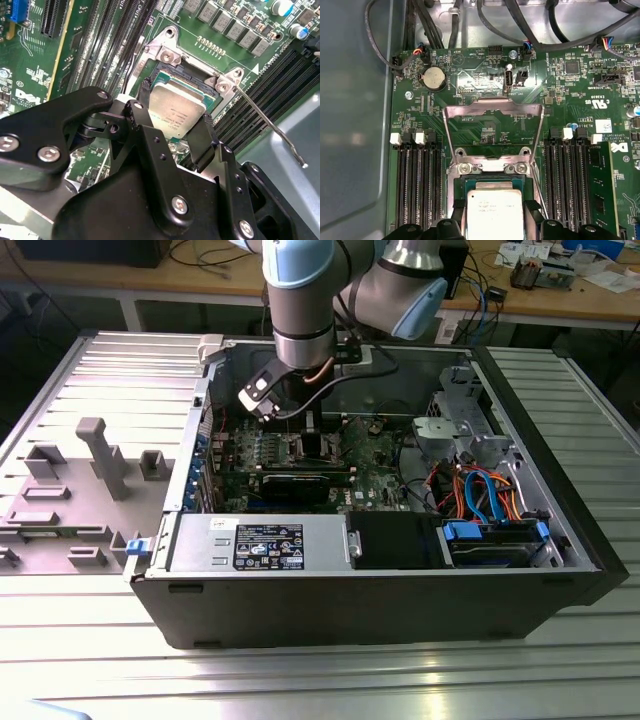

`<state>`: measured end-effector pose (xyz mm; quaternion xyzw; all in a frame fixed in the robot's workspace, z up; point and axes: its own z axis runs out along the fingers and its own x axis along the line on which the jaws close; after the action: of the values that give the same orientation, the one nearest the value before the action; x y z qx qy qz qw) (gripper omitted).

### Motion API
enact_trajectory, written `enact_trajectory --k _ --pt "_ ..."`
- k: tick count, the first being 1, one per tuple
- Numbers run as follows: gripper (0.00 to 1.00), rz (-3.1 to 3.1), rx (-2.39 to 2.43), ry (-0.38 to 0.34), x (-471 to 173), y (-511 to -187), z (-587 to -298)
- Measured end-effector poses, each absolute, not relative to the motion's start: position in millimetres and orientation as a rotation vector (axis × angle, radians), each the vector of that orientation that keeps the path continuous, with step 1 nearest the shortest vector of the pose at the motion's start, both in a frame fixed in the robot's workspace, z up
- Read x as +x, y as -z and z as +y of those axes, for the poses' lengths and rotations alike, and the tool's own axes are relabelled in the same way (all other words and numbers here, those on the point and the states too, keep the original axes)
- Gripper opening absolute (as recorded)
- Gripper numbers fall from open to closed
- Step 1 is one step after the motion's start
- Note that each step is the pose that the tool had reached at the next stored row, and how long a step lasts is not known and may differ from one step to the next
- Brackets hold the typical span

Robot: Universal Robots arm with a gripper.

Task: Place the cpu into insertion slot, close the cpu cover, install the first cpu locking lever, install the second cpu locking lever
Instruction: 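Place the cpu into insertion slot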

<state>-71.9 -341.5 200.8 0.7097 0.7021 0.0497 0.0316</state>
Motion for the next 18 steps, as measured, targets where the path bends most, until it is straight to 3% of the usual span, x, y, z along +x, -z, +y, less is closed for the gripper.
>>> enact_trajectory --k 15,16,18 --pt "0.55 2.162 2.186 -0.154 -72.1 -196.4 -341.4" --pt "0.62 2.162 2.186 -0.154 -72.1 -196.4 -341.5" --pt "0.62 2.162 2.186 -0.153 -72.1 -196.6 -341.5"
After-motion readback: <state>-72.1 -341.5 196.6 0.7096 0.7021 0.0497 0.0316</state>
